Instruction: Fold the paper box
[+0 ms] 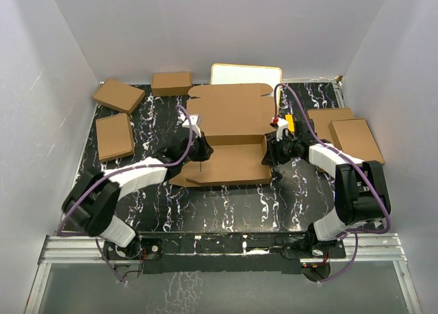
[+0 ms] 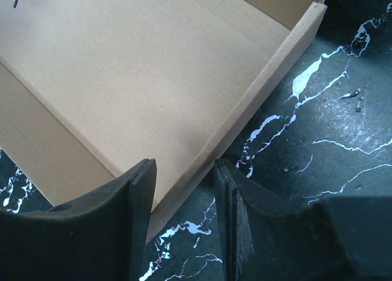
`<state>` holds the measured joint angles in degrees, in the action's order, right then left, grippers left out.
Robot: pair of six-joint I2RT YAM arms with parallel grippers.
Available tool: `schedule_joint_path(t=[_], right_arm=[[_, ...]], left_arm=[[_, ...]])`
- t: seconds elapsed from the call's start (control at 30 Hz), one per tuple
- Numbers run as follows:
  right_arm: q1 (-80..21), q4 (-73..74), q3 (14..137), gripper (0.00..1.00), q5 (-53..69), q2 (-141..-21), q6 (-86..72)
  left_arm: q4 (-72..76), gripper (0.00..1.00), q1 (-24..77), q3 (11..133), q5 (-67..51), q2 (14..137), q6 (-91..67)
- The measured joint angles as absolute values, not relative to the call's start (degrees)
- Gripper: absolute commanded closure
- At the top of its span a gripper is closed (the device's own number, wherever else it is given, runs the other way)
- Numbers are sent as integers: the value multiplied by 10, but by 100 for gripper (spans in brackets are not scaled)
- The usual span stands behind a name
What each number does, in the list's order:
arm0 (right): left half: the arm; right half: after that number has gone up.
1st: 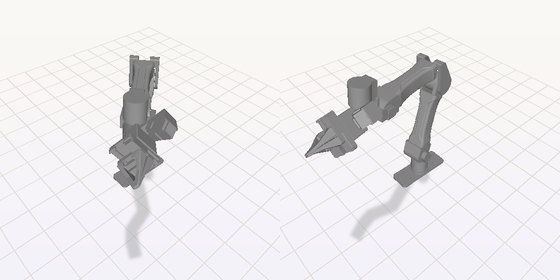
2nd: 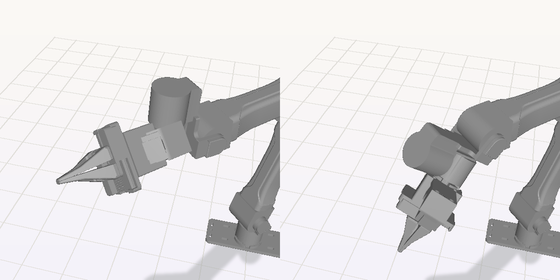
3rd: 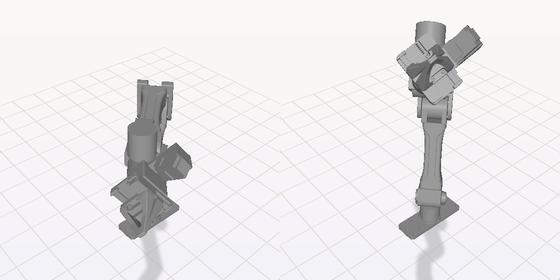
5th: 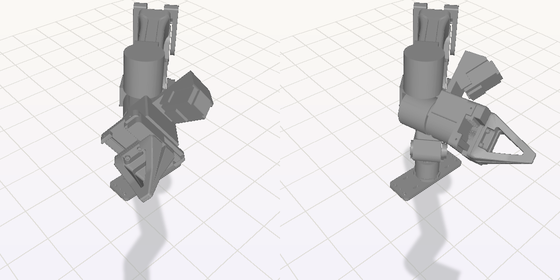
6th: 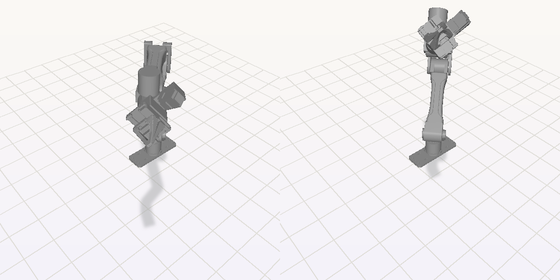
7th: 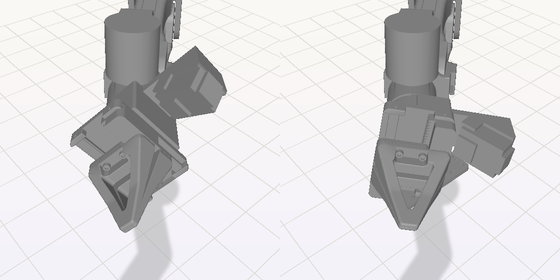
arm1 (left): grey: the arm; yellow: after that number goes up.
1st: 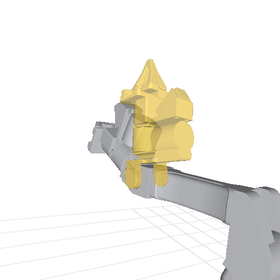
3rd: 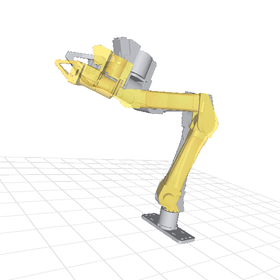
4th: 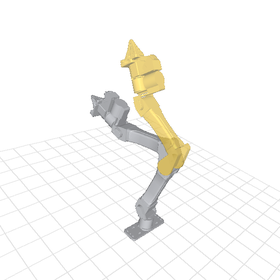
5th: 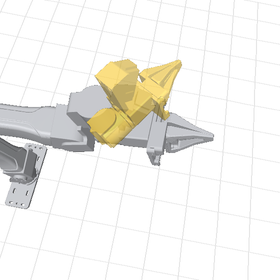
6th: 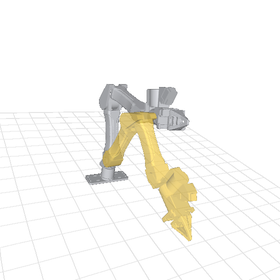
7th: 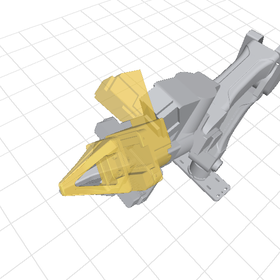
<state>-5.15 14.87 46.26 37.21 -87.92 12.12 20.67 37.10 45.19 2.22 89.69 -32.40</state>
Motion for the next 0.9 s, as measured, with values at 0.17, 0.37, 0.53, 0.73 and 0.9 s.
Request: schedule_joint_path(t=[0.17,0.37,0.53,0.73,0.9], right_arm=[[-51,149,463,52,373,-882,121],[-51,150,463,51,375,-882,126],[-51,150,463,51,375,-882,130],[-51,150,463,52,375,-882,132],[-51,150,463,52,376,-883,134]], left_arm=[[115,65,371,448,13,762,-296],[-13,61,364,431,6,621,-287],[-110,99,361,408,-21,553,-348],[-157,100,360,319,-26,487,-458],[-153,100,360,286,-23,529,-484]])
